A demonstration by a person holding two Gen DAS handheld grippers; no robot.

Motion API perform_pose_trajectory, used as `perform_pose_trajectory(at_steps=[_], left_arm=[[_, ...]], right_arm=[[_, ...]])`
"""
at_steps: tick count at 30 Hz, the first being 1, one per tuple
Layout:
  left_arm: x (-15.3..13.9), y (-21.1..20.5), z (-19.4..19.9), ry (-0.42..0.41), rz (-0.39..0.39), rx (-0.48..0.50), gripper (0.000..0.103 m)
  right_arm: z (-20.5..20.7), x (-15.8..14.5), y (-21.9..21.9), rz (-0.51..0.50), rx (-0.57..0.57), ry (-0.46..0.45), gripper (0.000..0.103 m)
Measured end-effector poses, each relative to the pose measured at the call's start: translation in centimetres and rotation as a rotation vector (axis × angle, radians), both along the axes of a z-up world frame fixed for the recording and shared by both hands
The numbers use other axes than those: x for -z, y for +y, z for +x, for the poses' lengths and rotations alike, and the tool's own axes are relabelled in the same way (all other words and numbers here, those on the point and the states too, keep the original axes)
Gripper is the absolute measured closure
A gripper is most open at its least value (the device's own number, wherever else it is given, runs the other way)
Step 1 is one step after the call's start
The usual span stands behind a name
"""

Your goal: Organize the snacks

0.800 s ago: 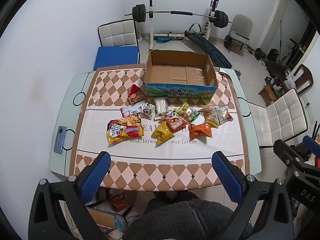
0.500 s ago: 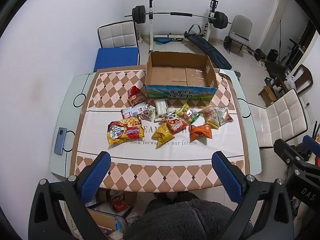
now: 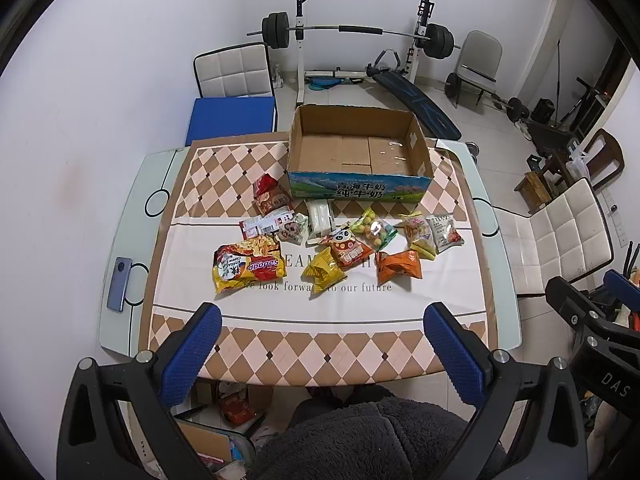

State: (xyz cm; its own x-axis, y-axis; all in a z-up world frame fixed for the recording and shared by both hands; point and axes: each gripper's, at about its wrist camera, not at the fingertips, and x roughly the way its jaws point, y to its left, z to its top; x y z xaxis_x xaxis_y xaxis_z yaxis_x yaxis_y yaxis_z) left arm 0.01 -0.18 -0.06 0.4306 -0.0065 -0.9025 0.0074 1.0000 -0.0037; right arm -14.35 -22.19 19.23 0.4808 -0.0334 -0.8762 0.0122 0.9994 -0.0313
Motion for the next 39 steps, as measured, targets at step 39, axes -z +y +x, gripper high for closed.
perform_pose_trajectory(at_steps=[39], left_arm=[[-1.8, -1.0, 0.7, -0.008, -0.005, 0.004, 0.0]], right_arm=[[0.6, -0.3, 0.0, 0.005, 0.0, -0.006, 0.0]])
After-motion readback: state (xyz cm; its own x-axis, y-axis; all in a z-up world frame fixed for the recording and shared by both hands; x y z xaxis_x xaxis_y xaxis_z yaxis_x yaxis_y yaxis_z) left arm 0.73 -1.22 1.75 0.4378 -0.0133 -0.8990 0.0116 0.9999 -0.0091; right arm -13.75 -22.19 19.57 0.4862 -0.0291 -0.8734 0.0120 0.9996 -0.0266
